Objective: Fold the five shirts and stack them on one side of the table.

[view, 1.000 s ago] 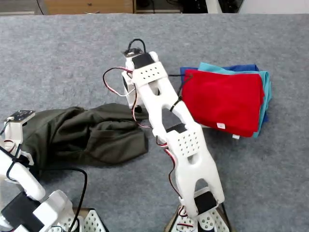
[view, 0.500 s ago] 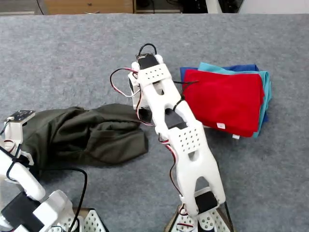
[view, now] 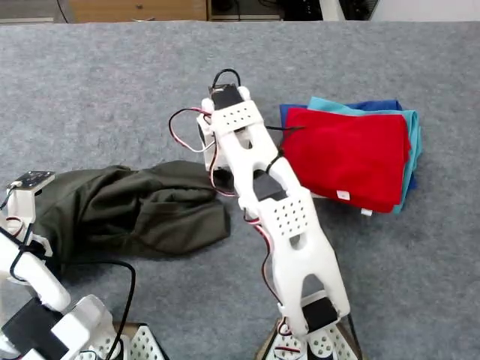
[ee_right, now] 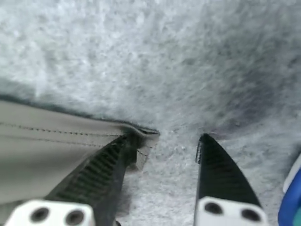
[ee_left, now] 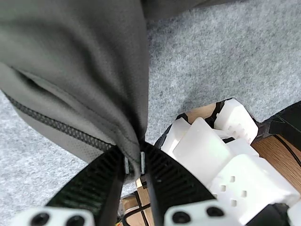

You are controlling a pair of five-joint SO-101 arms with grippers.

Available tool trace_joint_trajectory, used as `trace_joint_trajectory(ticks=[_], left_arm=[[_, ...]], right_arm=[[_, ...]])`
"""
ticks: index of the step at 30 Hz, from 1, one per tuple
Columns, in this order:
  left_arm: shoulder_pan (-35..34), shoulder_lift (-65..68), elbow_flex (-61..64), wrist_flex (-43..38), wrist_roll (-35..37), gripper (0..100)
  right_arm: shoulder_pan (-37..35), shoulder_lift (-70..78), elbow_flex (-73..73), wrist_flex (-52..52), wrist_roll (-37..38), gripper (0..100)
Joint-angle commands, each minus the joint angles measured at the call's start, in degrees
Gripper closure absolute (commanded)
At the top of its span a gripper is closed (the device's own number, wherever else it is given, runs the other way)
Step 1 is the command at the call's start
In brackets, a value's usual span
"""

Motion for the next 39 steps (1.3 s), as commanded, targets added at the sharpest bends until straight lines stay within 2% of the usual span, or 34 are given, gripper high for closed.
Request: trace_joint_trajectory(ticks=[1, 5, 10, 16, 24, 31, 36, 39], left_arm=[[0.1, -0.7, 0.1, 0.4, 0.7, 98], [0.1, -0.7, 0.1, 0.4, 0.7, 98], [0.1, -0.7, 0.1, 0.4, 0.7, 98], [0.0, -0.7, 0.1, 0.4, 0.7, 98], [0.0, -0.7, 0.0, 0.4, 1.0, 98], [0.4, -1.2, -5.5, 0.4, 4.0, 98], [2.3, -0.7, -10.5, 0.2, 9.2, 98], [5.5, -0.7, -11.0, -3.8, 16.4, 98]], right_arm=[[-3.4, 0.0, -2.0, -0.4, -0.8, 80.0], [-3.5, 0.0, -2.0, -0.4, -0.7, 81.9], [-3.6, 0.0, -2.0, -0.4, -0.7, 96.1], [-3.6, 0.0, -2.0, -0.4, -0.7, 93.8], [-3.6, 0.0, -2.2, 0.4, 1.1, 98.1], [-3.4, -1.7, -5.3, 0.4, 3.6, 99.8], [-1.7, -3.1, -15.5, -2.0, 5.3, 99.8], [-0.3, -3.1, -22.7, -6.5, 7.5, 99.8]])
